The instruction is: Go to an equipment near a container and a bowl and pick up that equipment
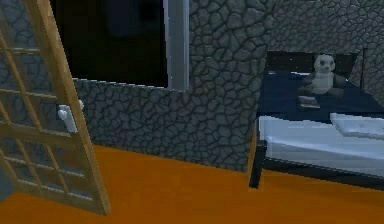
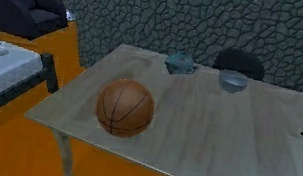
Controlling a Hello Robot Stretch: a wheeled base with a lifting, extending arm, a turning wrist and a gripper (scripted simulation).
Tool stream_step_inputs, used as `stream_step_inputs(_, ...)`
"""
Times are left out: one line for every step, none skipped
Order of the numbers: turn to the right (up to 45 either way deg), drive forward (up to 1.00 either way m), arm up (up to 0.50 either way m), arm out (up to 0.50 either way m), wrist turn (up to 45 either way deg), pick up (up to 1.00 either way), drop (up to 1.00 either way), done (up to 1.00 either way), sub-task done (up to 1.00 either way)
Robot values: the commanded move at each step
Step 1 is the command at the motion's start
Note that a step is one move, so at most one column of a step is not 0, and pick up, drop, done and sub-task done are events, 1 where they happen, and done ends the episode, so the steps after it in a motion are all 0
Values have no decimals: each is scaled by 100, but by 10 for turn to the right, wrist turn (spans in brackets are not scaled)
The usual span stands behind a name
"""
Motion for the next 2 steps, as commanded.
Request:
stream_step_inputs(0, 0, 38, 0, 0, 0, 0, 0, 0)
stream_step_inputs(0, 0, 0, 22, 0, 0, 0, 0, 0)
